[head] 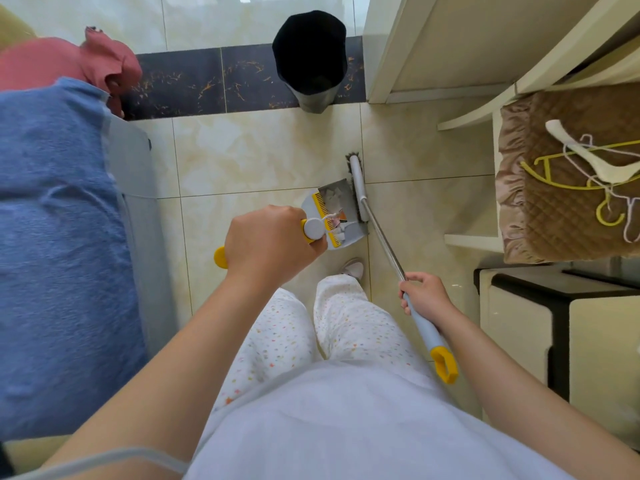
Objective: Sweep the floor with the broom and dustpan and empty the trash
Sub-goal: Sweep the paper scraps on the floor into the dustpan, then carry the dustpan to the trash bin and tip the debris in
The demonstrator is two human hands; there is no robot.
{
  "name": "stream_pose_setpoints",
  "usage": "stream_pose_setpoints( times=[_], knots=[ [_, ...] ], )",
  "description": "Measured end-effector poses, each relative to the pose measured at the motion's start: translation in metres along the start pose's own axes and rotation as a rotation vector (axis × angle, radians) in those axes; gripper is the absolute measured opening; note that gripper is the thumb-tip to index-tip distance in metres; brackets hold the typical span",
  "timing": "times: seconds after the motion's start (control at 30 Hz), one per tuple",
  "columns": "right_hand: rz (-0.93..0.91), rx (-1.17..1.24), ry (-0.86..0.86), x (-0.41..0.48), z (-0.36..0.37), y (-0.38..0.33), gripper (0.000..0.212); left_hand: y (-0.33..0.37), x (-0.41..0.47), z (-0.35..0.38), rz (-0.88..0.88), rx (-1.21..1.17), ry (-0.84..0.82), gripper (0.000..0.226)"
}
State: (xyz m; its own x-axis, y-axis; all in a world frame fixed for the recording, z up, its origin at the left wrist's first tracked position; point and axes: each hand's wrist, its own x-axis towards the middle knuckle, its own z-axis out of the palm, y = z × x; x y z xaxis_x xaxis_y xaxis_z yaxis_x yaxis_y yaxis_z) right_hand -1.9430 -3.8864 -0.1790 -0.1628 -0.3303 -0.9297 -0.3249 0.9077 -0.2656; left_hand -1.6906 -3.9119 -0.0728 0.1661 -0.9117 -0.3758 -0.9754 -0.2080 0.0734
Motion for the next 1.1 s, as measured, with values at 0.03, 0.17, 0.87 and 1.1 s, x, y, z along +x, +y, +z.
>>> stream_pose_setpoints(
  times=[0.03, 0.17, 0.87, 1.1],
  knots=[
    [0.011, 0.025, -0.014, -0.001, 0.004, -0.002, 0.037, -0.002, -0.002, 0.0, 0.003, 0.0, -0.006, 0.044],
    [0.027, 0.117, -0.054, -0.015, 0.013, -0.007, 0.016, -0.014, -0.007, 0.0, 0.027, 0.008, -0.092, 0.043],
    [-0.122, 0.155, -0.096, -0.169, 0.049, -0.03, 0.01, -0.115, -0.102, -0.05, -0.317, -0.881, -0.217, 0.017],
    [-0.184, 0.336, -0.234, -0.217, 0.026, -0.062, 0.011, -0.154, -0.162, -0.115, -0.227, -0.737, -0.021, 0.04]
  ],
)
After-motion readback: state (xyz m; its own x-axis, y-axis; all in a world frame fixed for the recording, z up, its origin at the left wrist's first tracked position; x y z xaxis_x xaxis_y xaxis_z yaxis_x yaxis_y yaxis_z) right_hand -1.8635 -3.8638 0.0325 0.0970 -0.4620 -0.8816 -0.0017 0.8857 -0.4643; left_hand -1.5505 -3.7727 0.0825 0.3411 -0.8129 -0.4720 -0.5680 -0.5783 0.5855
